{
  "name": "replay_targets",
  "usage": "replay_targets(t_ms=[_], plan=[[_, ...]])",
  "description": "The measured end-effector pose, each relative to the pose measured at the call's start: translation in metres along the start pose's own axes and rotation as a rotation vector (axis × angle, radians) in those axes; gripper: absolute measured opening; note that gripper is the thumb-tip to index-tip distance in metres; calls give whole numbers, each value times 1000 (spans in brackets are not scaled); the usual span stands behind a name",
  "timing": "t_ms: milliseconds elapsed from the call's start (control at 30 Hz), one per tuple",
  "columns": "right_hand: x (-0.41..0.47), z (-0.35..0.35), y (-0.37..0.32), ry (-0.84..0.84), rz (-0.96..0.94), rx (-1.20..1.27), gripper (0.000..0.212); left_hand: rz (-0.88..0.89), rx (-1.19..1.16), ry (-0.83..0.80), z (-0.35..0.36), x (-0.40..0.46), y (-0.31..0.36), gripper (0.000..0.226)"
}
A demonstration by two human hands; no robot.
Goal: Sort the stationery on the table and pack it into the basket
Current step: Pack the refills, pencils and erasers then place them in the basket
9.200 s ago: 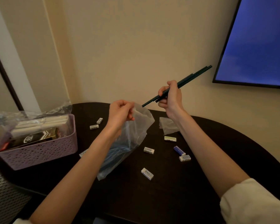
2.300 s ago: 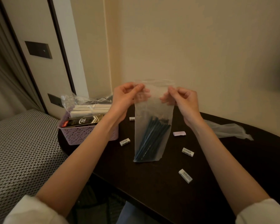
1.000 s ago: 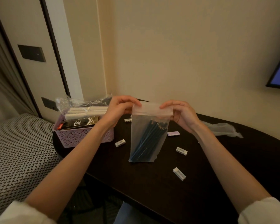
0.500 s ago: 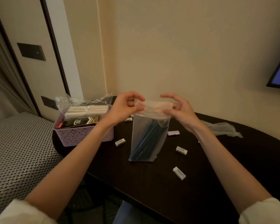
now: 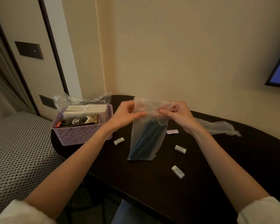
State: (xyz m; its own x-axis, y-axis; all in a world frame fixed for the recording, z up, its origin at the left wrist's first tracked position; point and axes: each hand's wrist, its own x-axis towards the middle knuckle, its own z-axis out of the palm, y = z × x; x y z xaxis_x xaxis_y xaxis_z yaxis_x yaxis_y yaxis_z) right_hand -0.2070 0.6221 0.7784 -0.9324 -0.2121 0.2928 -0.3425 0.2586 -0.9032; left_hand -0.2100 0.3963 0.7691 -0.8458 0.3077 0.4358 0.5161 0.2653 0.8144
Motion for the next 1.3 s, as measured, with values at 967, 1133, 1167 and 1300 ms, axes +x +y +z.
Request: replay_targets(t_ms=[967, 1133, 1167, 1300], plan=[[-11, -5, 16, -65, -4, 43, 31, -45, -48, -42, -16, -5, -7, 26], [-10, 5, 17, 68, -46, -150, 5, -35, 116, -61, -4, -2, -10, 20], [-9, 6, 18, 75, -35, -140, 12, -45, 87, -62, -3, -3, -10, 24], [-10, 7, 24, 68, 3, -26, 48, -86, -42, 20, 3, -9, -18, 44]])
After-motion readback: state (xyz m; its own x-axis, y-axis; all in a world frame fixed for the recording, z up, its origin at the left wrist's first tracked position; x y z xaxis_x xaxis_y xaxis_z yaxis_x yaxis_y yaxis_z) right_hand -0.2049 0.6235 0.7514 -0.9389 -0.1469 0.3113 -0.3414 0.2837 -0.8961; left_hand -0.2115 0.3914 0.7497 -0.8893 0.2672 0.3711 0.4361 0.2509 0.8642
